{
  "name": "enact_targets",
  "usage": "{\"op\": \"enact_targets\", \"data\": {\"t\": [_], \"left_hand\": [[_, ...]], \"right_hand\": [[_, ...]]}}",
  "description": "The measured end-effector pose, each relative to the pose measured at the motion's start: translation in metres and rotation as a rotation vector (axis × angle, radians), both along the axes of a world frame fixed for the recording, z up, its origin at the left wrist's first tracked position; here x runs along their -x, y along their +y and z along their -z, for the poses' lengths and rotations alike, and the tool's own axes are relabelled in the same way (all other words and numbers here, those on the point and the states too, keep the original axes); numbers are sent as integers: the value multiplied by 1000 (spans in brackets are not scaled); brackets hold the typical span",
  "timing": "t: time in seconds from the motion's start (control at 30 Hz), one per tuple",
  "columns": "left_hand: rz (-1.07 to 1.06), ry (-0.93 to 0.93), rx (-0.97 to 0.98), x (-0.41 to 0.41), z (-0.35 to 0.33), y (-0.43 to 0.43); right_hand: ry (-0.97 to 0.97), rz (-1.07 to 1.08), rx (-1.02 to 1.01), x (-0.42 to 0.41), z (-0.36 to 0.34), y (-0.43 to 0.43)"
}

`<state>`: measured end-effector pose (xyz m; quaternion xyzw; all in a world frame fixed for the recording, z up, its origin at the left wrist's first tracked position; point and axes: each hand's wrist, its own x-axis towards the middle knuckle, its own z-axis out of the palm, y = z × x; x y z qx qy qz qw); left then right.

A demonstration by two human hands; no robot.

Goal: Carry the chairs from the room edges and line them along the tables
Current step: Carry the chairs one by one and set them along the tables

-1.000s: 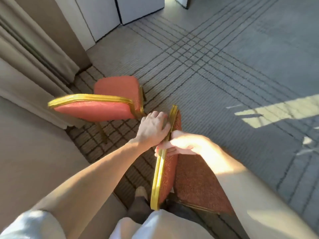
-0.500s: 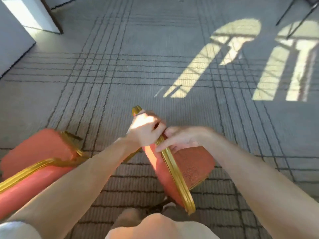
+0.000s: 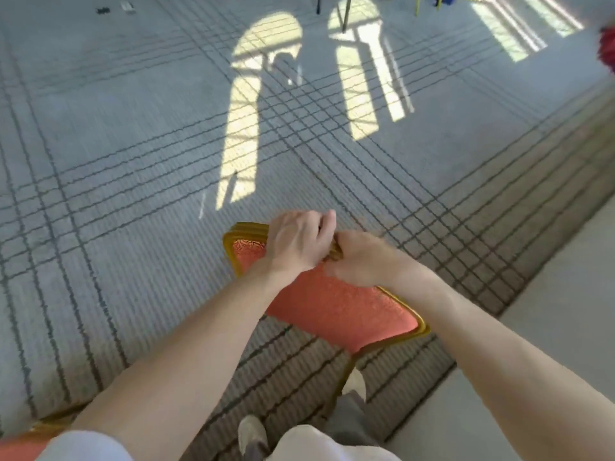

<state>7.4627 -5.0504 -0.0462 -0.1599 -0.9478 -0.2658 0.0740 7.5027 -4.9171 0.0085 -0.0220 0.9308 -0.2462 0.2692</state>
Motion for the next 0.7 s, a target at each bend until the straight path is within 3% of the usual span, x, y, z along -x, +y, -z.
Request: {"op": "enact_targets", "data": {"t": [0.13, 0.27, 0.47, 0.57, 0.7], "left_hand": [[82, 50, 23, 0, -1, -6], [152, -7, 50, 10, -4, 1], [287, -42, -32, 33, -14, 3], [319, -93, -25, 53, -17, 10], [263, -32, 33, 84, -18, 34]], "right_hand": [[396, 210, -184, -21, 30, -17], [612, 268, -252, -19, 38, -13], [617, 235, -380, 10, 35, 3], [693, 273, -363, 27, 35, 7], [763, 271, -328, 55, 38, 29]]}}
